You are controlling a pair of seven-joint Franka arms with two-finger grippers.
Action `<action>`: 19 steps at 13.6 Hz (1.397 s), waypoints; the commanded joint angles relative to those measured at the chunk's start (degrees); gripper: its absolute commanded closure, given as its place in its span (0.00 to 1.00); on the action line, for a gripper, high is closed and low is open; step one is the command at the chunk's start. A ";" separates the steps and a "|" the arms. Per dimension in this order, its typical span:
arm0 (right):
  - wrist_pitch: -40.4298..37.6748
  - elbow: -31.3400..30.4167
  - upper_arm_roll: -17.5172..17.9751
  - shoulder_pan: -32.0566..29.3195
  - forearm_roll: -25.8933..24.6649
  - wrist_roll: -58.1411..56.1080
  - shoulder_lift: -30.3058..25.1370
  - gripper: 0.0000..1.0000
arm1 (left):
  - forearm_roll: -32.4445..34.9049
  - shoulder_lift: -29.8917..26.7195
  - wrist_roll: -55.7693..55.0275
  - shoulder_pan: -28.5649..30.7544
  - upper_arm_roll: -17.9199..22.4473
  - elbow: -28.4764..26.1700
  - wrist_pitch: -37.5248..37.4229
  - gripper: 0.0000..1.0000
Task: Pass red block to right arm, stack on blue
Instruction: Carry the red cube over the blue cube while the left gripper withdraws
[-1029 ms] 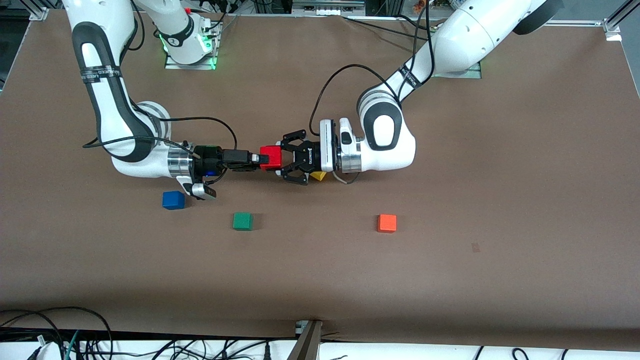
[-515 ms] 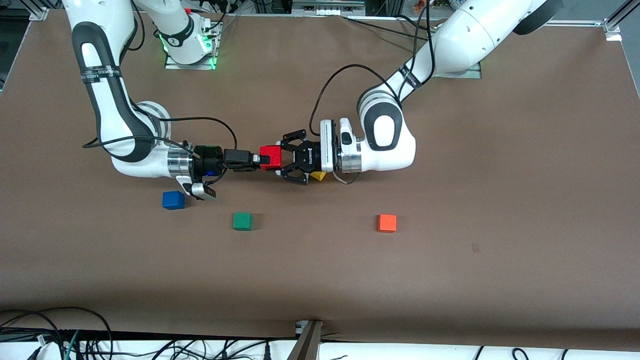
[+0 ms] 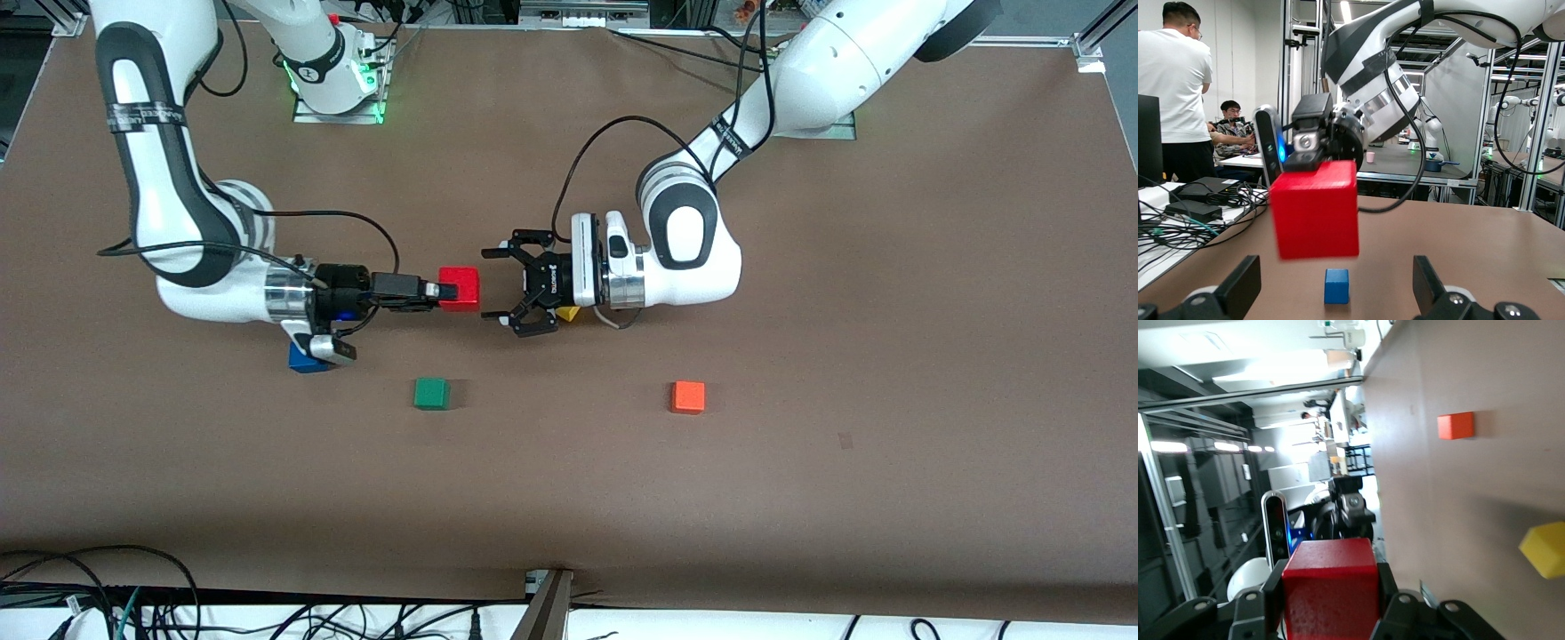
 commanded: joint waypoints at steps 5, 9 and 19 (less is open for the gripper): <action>-8.26 5.90 -14.78 -0.31 -25.51 0.17 -0.97 1.00 | 19.84 -0.21 -14.94 8.12 0.44 -1.37 -10.55 0.00; -5.13 7.23 -18.93 -0.22 -42.67 -2.81 -0.97 1.00 | 40.24 -0.64 -30.41 14.28 0.45 -0.58 -20.13 0.00; 33.10 -4.98 -19.02 9.44 -55.19 -0.10 0.43 1.00 | 69.26 -1.61 -64.86 18.16 1.76 9.60 -41.30 0.00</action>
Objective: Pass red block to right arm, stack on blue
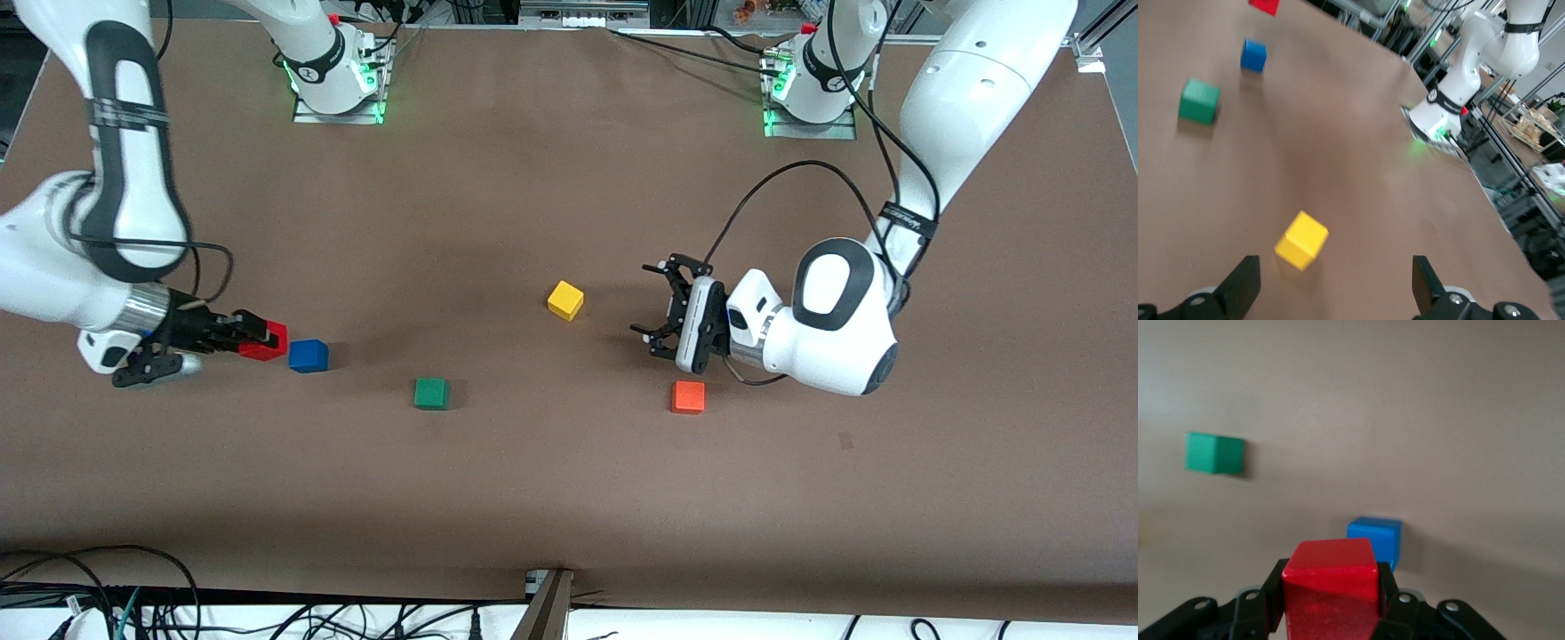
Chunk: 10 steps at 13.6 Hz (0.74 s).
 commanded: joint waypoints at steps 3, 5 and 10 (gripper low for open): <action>9.98 -3.50 -0.44 4.09 -1.15 2.20 1.95 1.00 | 8.92 -0.72 -15.17 2.02 1.26 6.66 -12.37 0.00; 12.10 -5.16 -0.44 4.79 -1.23 2.02 2.39 1.00 | 12.08 -0.80 -21.75 3.34 1.35 8.59 -16.41 0.00; 12.11 -6.92 -0.53 4.79 -1.32 1.84 2.48 1.00 | 24.13 -7.55 -35.82 3.52 1.43 10.71 -22.31 0.00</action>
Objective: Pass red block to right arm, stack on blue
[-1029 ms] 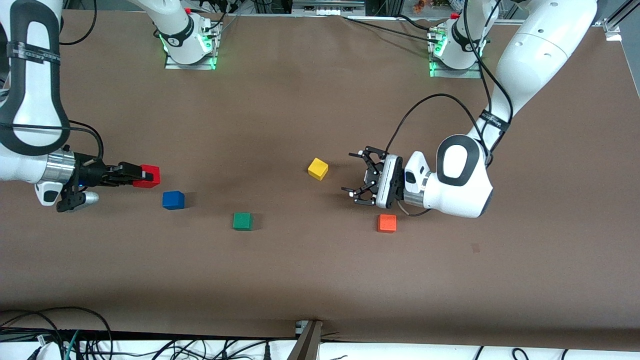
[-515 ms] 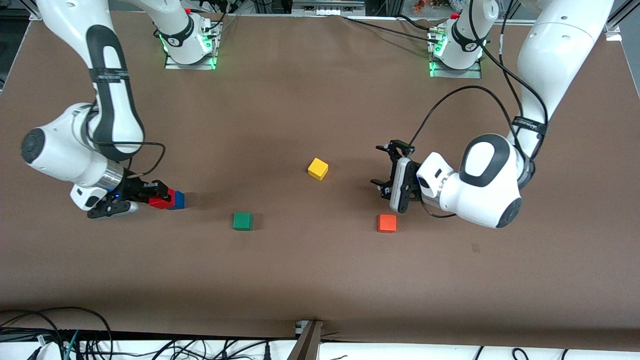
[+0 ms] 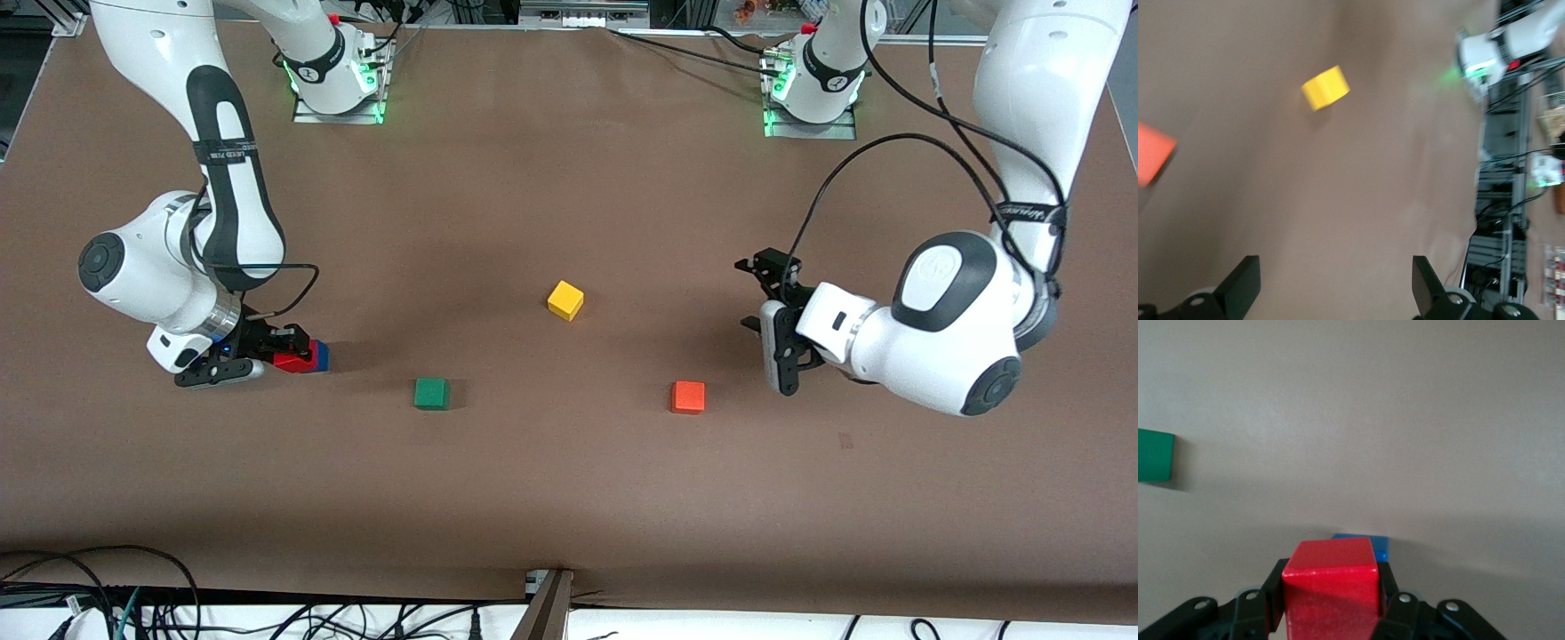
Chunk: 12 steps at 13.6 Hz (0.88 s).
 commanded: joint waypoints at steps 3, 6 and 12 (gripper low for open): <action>0.64 -2.41 -0.53 0.60 -1.05 0.59 -0.94 1.00 | 10.95 -9.15 -15.67 -0.96 0.72 -0.10 -4.55 0.00; 0.64 -2.59 -0.96 0.69 -1.57 0.59 -0.94 1.00 | 11.68 -17.49 -25.52 -10.24 13.06 -3.43 -3.93 0.00; 0.55 -2.50 -1.05 0.86 -3.16 2.52 -0.94 1.00 | 12.11 -37.08 -41.51 -15.98 26.81 -27.92 12.38 0.00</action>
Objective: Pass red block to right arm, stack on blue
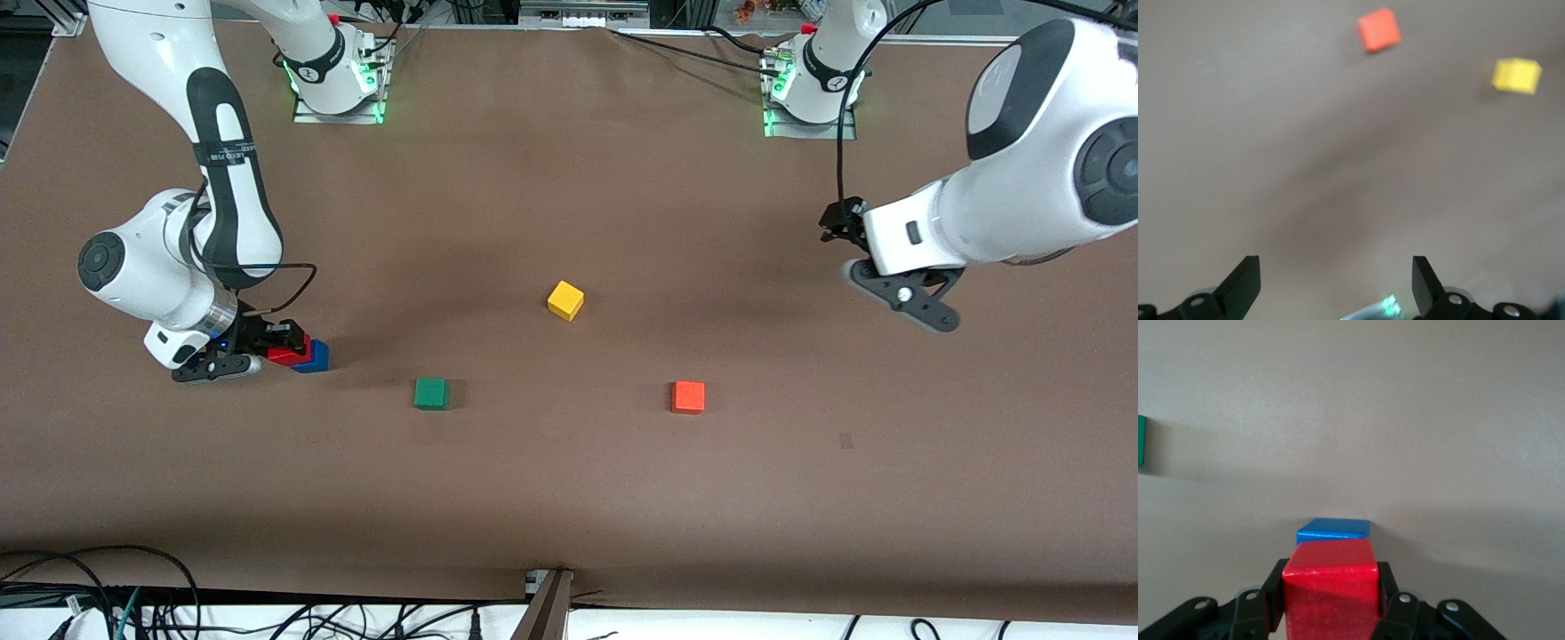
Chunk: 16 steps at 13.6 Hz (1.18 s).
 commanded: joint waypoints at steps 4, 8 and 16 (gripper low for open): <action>0.63 -0.79 -0.28 2.09 -2.44 5.56 -0.72 1.00 | 1.33 -19.86 -11.59 -3.33 9.38 -25.12 16.11 0.00; 0.63 -0.53 -0.20 2.09 -4.29 7.33 -0.63 1.00 | 1.59 -18.91 -11.59 -2.10 9.83 -19.87 14.71 0.00; 0.72 0.09 -0.28 1.91 -5.52 7.42 0.07 1.00 | 5.03 -12.76 -11.24 -2.10 8.68 -12.21 10.39 0.00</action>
